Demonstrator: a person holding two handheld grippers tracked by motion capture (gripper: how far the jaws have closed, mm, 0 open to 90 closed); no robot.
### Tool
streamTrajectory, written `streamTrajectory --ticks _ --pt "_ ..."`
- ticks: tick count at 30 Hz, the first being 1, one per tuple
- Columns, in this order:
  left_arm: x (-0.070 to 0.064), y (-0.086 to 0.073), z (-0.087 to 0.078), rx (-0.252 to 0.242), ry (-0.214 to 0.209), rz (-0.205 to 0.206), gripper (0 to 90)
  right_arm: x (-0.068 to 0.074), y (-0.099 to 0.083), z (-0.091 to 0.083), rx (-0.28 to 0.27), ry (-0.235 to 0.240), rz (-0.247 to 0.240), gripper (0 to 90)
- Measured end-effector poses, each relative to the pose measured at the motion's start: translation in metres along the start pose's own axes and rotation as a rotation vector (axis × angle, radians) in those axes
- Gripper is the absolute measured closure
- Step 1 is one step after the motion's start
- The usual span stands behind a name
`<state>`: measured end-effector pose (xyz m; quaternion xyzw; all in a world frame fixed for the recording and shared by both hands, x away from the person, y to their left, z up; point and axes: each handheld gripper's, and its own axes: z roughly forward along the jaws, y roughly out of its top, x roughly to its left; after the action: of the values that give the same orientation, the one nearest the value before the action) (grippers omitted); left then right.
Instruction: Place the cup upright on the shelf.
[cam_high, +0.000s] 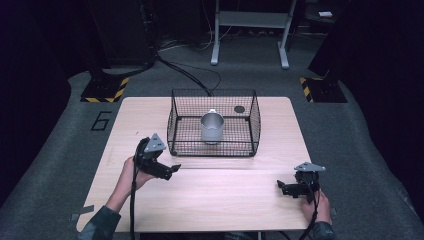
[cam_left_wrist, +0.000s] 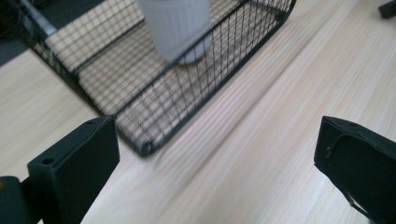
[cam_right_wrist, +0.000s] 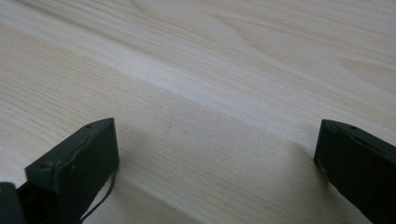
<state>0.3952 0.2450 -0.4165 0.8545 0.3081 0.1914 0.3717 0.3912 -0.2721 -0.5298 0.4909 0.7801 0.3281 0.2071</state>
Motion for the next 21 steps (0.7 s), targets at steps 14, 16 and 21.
streamTrajectory --ticks 14,16,21 --pt "0.017 -0.107 0.019 0.108 0.130 -0.176 0.1 0.000 0.000 0.000 0.001 -0.001 0.003 0.0" --pt "0.018 -0.114 0.023 0.118 0.154 -0.191 0.1 0.000 0.000 0.000 0.000 0.000 -0.001 0.0" --pt "0.017 -0.121 0.029 0.124 0.168 -0.204 0.0 0.000 0.000 0.000 0.001 0.000 0.001 0.0"
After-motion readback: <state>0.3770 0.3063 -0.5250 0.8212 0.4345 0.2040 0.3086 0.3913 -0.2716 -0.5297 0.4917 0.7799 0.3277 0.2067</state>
